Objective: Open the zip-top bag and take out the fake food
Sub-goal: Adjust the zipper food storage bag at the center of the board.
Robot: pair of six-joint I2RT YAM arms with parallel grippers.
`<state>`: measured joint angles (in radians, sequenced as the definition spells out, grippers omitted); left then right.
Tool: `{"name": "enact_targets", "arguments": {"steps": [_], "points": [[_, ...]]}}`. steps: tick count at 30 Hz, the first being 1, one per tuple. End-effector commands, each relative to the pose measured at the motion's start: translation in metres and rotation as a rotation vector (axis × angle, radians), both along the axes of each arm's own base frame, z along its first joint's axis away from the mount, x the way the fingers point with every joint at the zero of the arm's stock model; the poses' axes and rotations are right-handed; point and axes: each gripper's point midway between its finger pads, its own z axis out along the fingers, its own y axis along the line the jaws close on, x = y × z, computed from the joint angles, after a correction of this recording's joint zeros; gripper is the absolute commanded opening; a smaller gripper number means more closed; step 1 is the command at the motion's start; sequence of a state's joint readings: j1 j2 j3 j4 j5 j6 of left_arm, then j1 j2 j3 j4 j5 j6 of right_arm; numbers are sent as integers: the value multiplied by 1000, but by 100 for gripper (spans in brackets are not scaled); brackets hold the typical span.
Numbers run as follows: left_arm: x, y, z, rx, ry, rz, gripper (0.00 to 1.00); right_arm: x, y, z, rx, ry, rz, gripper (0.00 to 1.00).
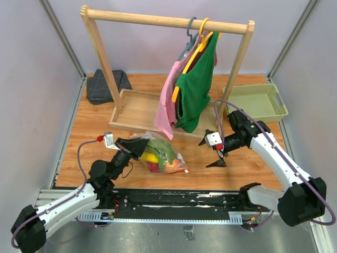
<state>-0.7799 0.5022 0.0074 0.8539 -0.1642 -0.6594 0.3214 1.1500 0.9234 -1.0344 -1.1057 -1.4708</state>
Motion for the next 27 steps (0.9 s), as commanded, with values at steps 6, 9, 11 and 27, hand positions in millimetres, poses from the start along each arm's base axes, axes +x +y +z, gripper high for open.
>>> {"name": "enact_targets", "arguments": {"steps": [6,9,11,27], "points": [[4,15,-85,86,165,48,0,10,2,-9,-7,-32,-8,99],[6,18,-87,80,176,55,0,11,4,-11,-9,-31,-7,99],[7,19,-89,78,186,61,0,12,6,-12,-7,-30,-8,98],[10,23,-100,61,244,65,0,16,19,-26,-39,-36,-16,98]]}}
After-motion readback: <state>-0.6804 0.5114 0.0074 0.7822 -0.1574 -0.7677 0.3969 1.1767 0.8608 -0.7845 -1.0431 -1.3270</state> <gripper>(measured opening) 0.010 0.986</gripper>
